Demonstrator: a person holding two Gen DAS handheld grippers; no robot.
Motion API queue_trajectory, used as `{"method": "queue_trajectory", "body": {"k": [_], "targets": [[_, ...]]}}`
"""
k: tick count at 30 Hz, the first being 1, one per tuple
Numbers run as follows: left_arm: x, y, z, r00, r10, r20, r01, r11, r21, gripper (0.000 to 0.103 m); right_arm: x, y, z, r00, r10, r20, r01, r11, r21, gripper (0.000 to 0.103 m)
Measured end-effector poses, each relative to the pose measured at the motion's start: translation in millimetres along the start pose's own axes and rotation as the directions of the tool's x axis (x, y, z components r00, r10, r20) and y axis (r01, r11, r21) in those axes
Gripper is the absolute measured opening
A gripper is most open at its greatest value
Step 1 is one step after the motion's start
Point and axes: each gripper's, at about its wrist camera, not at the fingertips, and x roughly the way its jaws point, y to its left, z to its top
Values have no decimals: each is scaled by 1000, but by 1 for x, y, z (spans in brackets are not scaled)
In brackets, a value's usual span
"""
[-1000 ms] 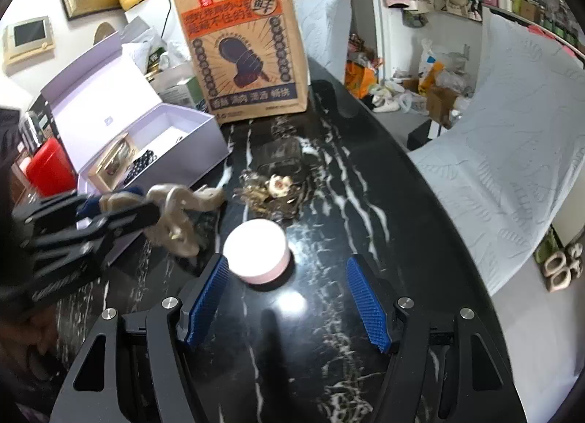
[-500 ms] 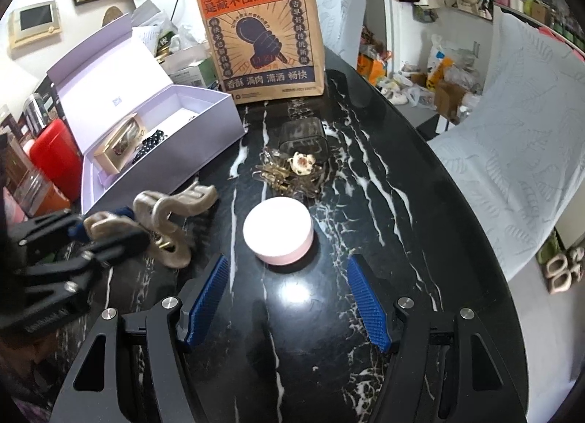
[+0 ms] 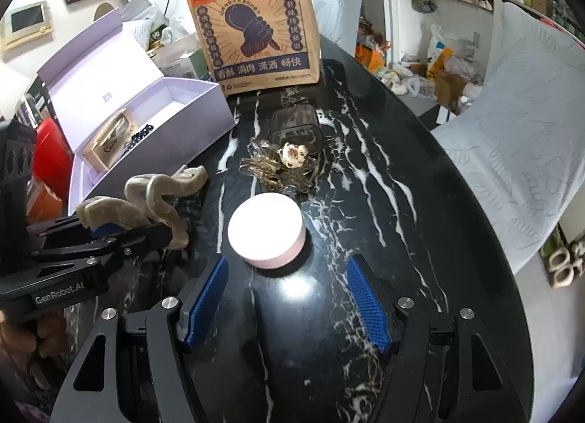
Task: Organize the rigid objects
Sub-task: 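Close the left tool on the beige pearly claw clips and lift them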
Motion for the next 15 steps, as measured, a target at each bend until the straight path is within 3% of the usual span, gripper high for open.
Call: {"method": "queue_trajectory", "body": {"k": [11, 15], "targets": [[4, 3, 9, 999, -15, 32, 16, 1000, -16, 33, 11, 1, 22, 1000, 8, 21, -8, 1000, -25, 68], [2, 2, 9, 997, -21, 77, 22, 1000, -7, 33, 16, 0, 32, 999, 9, 31, -8, 1000, -30, 68]]}}
